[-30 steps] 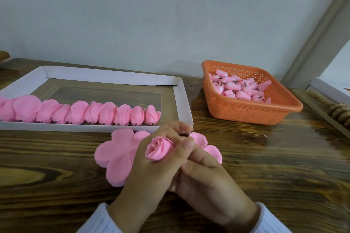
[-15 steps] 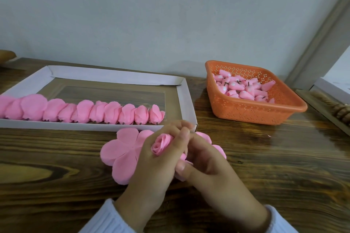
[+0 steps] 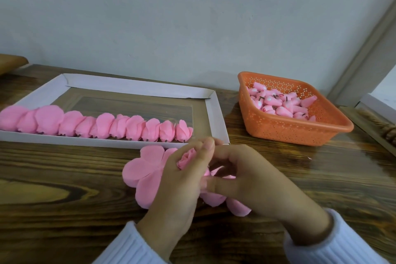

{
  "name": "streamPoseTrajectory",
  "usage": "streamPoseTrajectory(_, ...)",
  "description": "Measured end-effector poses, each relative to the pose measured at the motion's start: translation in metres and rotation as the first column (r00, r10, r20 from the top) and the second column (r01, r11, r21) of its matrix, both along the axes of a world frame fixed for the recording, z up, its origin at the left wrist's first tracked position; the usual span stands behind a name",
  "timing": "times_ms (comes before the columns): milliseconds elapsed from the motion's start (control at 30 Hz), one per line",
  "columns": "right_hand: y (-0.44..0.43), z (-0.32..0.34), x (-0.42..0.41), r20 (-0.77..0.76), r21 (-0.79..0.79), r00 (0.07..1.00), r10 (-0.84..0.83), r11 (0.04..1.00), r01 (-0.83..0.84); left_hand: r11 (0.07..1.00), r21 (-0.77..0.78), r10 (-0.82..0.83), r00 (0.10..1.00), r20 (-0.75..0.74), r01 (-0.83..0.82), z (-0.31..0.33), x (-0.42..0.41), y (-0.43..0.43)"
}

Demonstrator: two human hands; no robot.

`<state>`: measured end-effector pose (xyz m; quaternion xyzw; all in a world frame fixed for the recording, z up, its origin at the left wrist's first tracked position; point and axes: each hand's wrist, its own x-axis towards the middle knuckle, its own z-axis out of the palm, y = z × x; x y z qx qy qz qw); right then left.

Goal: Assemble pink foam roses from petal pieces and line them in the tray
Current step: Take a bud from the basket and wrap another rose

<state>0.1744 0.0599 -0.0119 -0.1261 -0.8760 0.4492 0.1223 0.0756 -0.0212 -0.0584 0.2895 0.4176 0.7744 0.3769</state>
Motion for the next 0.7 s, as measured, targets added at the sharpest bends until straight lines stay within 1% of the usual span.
streamPoseTrajectory(67,0.009,0.007,-0.011,0.092,0.006,0.994,0.064,0.998,-0.065,0.994,0.084,0.062,0.993,0.096,-0.07,0.001,-0.002,0.002)
streamPoseTrajectory(133,0.021,0.015,-0.022,0.185,-0.076,0.972,0.143,0.989,-0.131,0.966,0.136,0.193,0.961,0.2,-0.222,0.002,-0.004,0.003)
streamPoseTrajectory(167,0.027,0.019,-0.029,0.199,-0.152,0.97,0.138,0.982,-0.108,0.941,0.127,0.276,0.93,0.242,-0.312,0.002,-0.006,0.003)
streamPoseTrajectory(200,0.036,0.021,-0.038,0.196,-0.253,0.976,0.094,0.967,-0.042,0.913,0.103,0.357,0.895,0.266,-0.395,0.0,-0.008,0.003)
streamPoseTrajectory(233,0.044,0.022,-0.047,0.177,-0.344,0.984,0.002,0.937,0.06,0.887,0.073,0.423,0.866,0.268,-0.456,-0.001,-0.008,0.003)
streamPoseTrajectory(267,0.052,0.022,-0.057,0.156,-0.371,0.98,-0.125,0.912,0.175,0.868,0.046,0.468,0.846,0.254,-0.494,-0.002,-0.009,0.003)
streamPoseTrajectory(300,0.062,0.019,-0.067,0.138,-0.281,0.954,-0.266,0.913,0.295,0.858,0.026,0.493,0.839,0.231,-0.512,-0.002,-0.008,0.004)
streamPoseTrajectory(333,0.072,0.015,-0.076,0.121,-0.094,0.91,-0.398,0.908,0.409,0.855,0.014,0.505,0.838,0.206,-0.518,-0.003,-0.007,0.004)
streamPoseTrajectory(367,0.08,0.009,-0.084,0.113,0.126,0.863,-0.492,0.869,0.479,0.856,0.006,0.507,0.843,0.18,-0.517,-0.004,-0.005,0.006)
streamPoseTrajectory(400,0.085,0.003,-0.091,0.117,0.312,0.824,-0.555,0.808,0.5,0.859,0.003,0.505,0.849,0.155,-0.512,-0.005,-0.004,0.007)
streamPoseTrajectory(433,0.088,-0.003,-0.097,0.13,0.42,0.794,-0.594,0.758,0.499,0.863,0.004,0.5,0.856,0.13,-0.505,-0.006,-0.002,0.008)
streamPoseTrajectory(467,0.089,-0.009,-0.101,0.145,0.47,0.774,-0.617,0.731,0.495,0.867,0.011,0.494,0.862,0.109,-0.498,-0.007,-0.001,0.008)
streamPoseTrajectory(533,0.09,-0.019,-0.11,0.232,0.525,0.751,-0.618,0.729,0.438,0.873,0.028,0.485,0.872,0.066,-0.488,-0.009,0.002,0.008)
streamPoseTrajectory(600,0.088,-0.026,-0.117,0.361,0.585,0.738,-0.57,0.755,0.297,0.877,0.027,0.478,0.878,0.026,-0.479,-0.01,0.003,0.009)
streamPoseTrajectory(700,0.087,-0.027,-0.125,0.445,0.642,0.71,-0.545,0.747,0.171,0.888,0.019,0.46,0.888,-0.004,-0.46,-0.014,0.003,0.012)
